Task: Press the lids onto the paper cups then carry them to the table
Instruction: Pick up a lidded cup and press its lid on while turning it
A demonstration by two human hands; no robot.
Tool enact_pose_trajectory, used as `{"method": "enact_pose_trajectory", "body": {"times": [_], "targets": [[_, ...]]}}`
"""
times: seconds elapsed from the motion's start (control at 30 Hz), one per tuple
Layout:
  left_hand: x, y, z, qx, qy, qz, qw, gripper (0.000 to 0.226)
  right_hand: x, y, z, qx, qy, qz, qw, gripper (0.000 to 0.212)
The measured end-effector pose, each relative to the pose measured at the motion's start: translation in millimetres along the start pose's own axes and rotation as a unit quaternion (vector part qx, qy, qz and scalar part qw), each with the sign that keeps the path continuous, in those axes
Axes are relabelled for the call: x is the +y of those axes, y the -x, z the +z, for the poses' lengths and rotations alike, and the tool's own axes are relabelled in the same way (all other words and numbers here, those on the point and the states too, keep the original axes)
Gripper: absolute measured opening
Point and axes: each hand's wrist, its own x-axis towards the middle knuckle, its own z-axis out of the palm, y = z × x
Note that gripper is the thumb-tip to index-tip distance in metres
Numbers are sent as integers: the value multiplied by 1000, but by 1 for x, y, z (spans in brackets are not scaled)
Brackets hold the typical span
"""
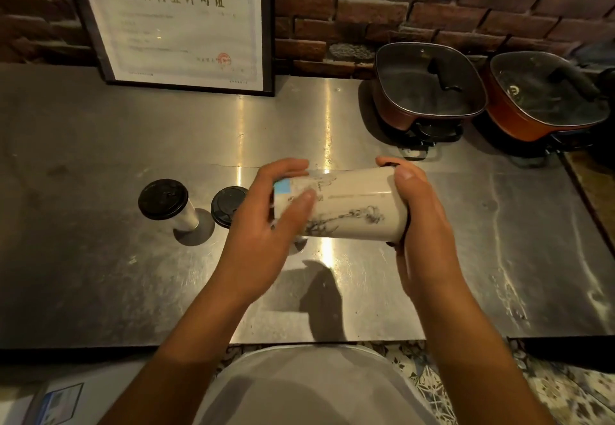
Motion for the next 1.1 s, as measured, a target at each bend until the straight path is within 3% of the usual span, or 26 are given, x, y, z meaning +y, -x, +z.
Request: {"method": "enact_pose_trajectory", "body": {"times": [0.1, 0.23, 0.33, 0.43, 0.53, 0.63, 0.7, 0.8, 0.93, 1.03, 1.1], "targets": [[-7, -1, -2, -26, -129, 168, 977, 35, -7, -5, -1, -33, -66, 119, 990, 37], [-13, -2, -4, 45, -173, 214, 960, 36, -5, -2, 8, -29, -57, 128, 990, 37], [-10, 1, 0, 81, -76, 131, 985, 20, 8, 10, 14, 26, -13, -32, 999, 44], [2, 0, 6, 72, 70, -30, 994, 20, 20, 19, 12, 34, 31, -206, 978, 43], [6, -7, 2, 17, 89, -132, 987, 25, 27, 18, 6, 26, 79, -268, 960, 45], [5, -9, -1, 2, 55, -118, 992, 29, 22, 11, 3, 22, 58, -167, 984, 46], [0, -6, -2, -4, -2, -35, 999, 26, 13, 4, 3, 19, 1, -50, 999, 41], [-11, -4, -4, -59, -79, 111, 989, 47, 1, -5, 4, 8, -121, 94, 988, 33], [-18, -4, -3, -10, -143, 175, 974, 35, -1, -6, 7, 10, -127, 98, 987, 28], [-11, 0, 6, 48, -19, 40, 998, 14, 6, 1, 13, 40, -75, -14, 996, 26], [-9, -1, 9, 60, 97, -86, 990, 12, 13, 5, 16, 38, -32, -137, 989, 33]]}}
